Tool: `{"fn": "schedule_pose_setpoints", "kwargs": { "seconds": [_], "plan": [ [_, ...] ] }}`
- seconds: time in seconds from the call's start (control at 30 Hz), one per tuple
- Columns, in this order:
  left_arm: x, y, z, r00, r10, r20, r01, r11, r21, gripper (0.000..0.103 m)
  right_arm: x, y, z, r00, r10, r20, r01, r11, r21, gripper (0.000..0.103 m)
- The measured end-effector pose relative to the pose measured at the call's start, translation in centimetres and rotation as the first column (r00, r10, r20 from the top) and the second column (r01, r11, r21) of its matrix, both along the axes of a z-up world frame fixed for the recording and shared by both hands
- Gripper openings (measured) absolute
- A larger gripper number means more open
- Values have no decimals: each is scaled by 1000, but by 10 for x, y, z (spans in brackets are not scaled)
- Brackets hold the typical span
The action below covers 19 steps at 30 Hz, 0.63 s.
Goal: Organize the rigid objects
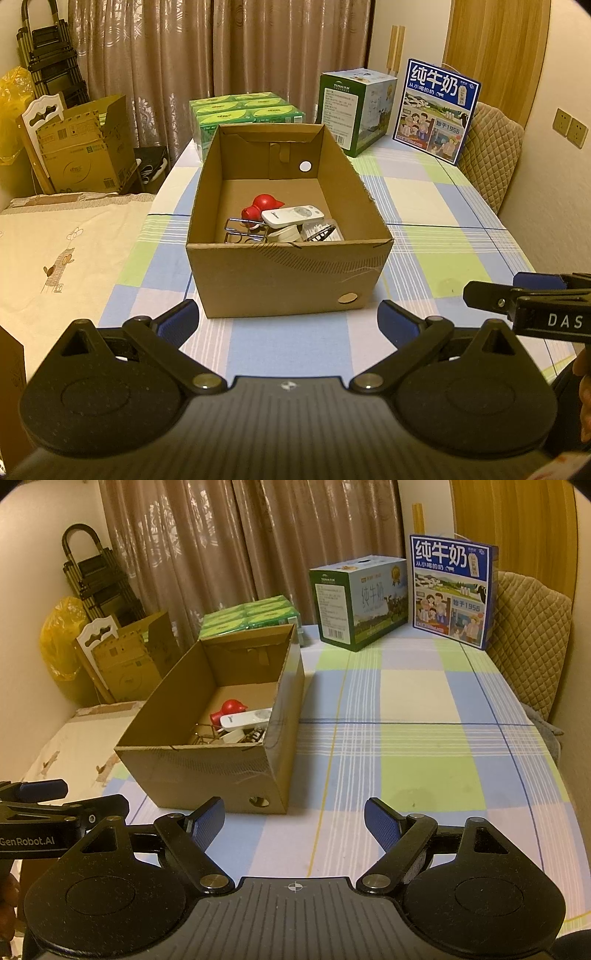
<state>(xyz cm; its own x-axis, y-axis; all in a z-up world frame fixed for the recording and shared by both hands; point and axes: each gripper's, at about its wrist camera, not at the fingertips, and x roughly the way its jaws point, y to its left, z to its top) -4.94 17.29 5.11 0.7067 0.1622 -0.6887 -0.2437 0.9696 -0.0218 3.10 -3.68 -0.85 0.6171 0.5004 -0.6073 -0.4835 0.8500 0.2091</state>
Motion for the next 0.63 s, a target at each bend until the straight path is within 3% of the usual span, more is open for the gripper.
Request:
{"fn": "schedule_pose_setpoints", "kwargs": {
  "seconds": [0.63],
  "plan": [
    [-2, 2, -3, 1000, -3, 16, 3, 1000, -11, 102, -3, -2, 0, 1000, -8, -1, 8, 1000, 3, 80]
  ]
}}
